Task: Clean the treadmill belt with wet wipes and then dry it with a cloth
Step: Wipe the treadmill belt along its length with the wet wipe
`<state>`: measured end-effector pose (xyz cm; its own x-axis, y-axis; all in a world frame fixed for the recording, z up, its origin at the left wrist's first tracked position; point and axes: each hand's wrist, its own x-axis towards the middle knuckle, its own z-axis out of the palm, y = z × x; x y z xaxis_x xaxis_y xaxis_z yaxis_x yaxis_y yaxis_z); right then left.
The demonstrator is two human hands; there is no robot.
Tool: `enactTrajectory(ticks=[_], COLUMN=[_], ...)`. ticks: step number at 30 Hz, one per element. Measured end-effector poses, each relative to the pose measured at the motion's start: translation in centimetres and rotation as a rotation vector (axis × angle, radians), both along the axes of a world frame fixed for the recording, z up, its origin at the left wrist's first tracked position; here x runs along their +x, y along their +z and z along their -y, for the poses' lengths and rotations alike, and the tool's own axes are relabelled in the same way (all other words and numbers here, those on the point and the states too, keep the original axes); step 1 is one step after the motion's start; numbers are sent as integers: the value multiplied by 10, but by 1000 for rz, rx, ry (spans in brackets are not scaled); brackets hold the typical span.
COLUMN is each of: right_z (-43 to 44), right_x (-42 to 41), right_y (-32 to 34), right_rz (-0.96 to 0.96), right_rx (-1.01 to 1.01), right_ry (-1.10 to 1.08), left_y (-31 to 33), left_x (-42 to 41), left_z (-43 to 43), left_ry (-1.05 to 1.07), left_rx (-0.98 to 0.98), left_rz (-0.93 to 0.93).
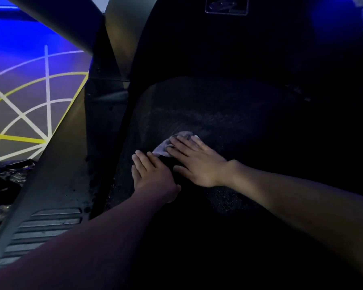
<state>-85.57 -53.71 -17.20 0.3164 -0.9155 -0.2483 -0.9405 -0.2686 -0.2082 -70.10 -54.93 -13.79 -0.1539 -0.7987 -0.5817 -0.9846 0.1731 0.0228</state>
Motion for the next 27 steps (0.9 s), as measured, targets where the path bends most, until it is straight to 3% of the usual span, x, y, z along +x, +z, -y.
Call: enactTrajectory(ticks=[1,5,9,13,17,21,25,27], right_z=[1,10,-15,-6,-14,-5,-22,-16], right_x=[-11,-40,-43,-74,-76,-96,-85,-105], right_y=[0,-1,-1,-1,-2,5,-4,-3], right_rz=[-1,-32,35,14,37,1,6,3], right_rx=[-12,-20,-7,-3,16,6,8,-12], right_ry=[18,-328,15,-311,-54,-267,28,-52], left_y=[1,2,1,4,-3,-3,-3,-6], left_x=[-3,-12,-23,-29,-26,-34,-40,-44], left_z=[-3,-11,-19,-19,-25,-27,-34,-39], left_ry=[-17,-74,-39,21,-14,17,-79,-166], left_rx=[-9,-113,-59,97,33,24,-13,-34], left_rz=[-3,1,-12,-104,-84,-73,-85,-104])
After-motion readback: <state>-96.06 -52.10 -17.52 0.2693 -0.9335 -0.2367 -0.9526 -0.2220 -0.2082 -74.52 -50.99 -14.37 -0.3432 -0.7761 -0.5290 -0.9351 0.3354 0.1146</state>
